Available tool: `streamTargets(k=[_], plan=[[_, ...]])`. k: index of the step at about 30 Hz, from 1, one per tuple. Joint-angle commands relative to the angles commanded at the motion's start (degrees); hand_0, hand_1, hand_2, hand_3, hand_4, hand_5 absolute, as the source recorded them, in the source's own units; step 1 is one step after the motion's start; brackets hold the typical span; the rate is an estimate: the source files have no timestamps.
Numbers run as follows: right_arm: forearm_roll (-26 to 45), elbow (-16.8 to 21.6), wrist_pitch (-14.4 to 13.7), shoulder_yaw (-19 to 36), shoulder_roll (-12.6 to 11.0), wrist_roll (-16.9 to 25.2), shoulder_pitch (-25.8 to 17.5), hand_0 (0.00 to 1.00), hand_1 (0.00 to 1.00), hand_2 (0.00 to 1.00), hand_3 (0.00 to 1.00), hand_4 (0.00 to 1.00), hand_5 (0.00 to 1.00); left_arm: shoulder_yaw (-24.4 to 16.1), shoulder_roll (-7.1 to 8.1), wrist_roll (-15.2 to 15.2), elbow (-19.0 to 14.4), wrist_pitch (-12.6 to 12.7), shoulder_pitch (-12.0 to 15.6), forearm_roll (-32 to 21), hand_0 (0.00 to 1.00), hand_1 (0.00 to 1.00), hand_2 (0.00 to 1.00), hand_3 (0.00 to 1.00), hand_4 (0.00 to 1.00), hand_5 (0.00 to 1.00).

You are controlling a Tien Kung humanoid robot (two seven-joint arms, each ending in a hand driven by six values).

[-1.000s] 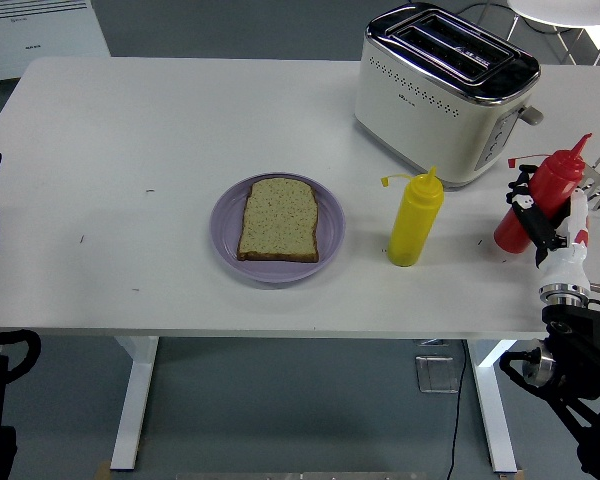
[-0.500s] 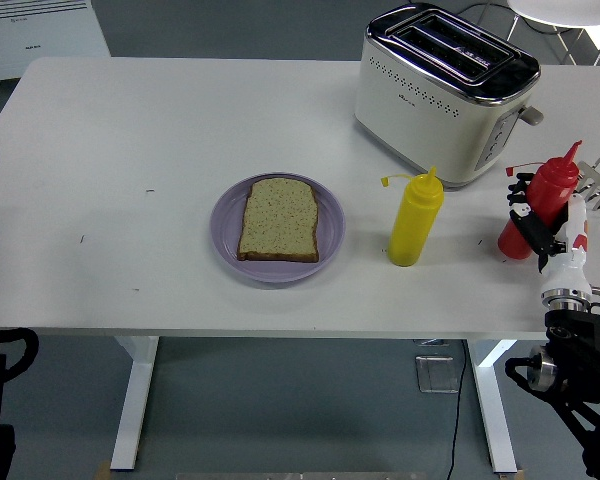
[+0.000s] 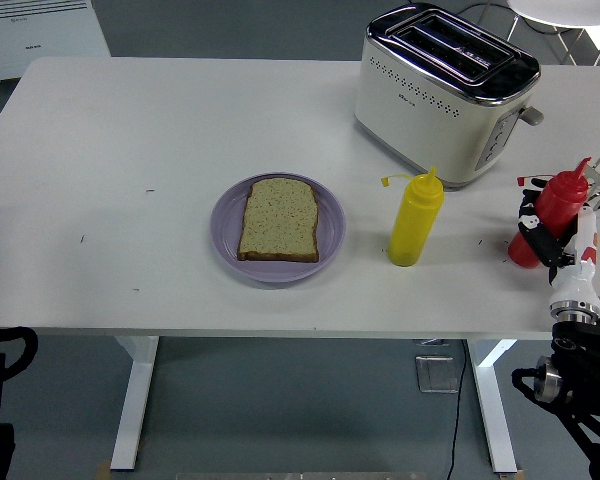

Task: Pick up the cup,pour liquid into bread,place the cup on the desk

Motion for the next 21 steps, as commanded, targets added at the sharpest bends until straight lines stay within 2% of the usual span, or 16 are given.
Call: streamTargets(k=[6, 7, 12, 13, 18, 19, 21], plan=[[-2.5, 0.9, 0.1, 0.3, -0.2, 0.0, -1.5, 0.790, 0.634, 0.642, 0.732, 0.638, 0.173, 0.0, 0.02, 0.0, 0.0, 0.0, 0.0, 0.0, 0.796, 0.747, 0.743, 0.731, 0.450, 0.998], [-3.7, 1.1, 0.1, 0.5, -0.1, 0.0, -1.8, 0.842, 0.692, 0.747, 0.815, 0.675, 0.173, 0.0, 0.03, 0.0, 0.0, 0.0, -0.1, 0.0, 0.796, 0.748, 0.743, 0.731, 0.450, 0.998], [-6.6, 1.2, 0.7, 1.0, 0.0, 0.0, -2.5, 0.842, 0.692, 0.747, 0.815, 0.675, 0.173, 0.0, 0.02, 0.0, 0.0, 0.0, -0.1, 0.0, 0.796, 0.748, 0.743, 0.731, 0.450, 0.998], [-7.1, 1.2, 0.9, 1.2, 0.0, -0.1, -2.6, 0.896, 0.760, 0.860, 0.901, 0.713, 0.193, 0.0, 0.03, 0.0, 0.0, 0.0, -0.1, 0.0, 0.796, 0.748, 0.743, 0.731, 0.450, 0.998], [-9.5, 1.4, 1.9, 2.4, 0.1, -1.5, -3.1, 0.896, 0.760, 0.860, 0.901, 0.713, 0.193, -0.1, 0.05, 0.0, 0.0, 0.0, -0.2, 0.0, 0.796, 0.748, 0.743, 0.731, 0.450, 0.998], [-9.7, 1.4, 2.0, 2.5, 0.1, -1.7, -3.2, 0.941, 0.821, 0.939, 0.979, 0.758, 0.198, -0.1, 0.05, 0.0, -0.1, 0.0, -0.2, 0.0, 0.795, 0.748, 0.743, 0.731, 0.451, 0.998], [-10.9, 1.4, 2.3, 3.4, 0.1, -2.6, -3.5, 0.941, 0.821, 0.939, 0.979, 0.758, 0.198, -0.1, 0.06, 0.0, -0.1, 0.0, -0.2, 0.0, 0.795, 0.748, 0.743, 0.731, 0.451, 0.998]])
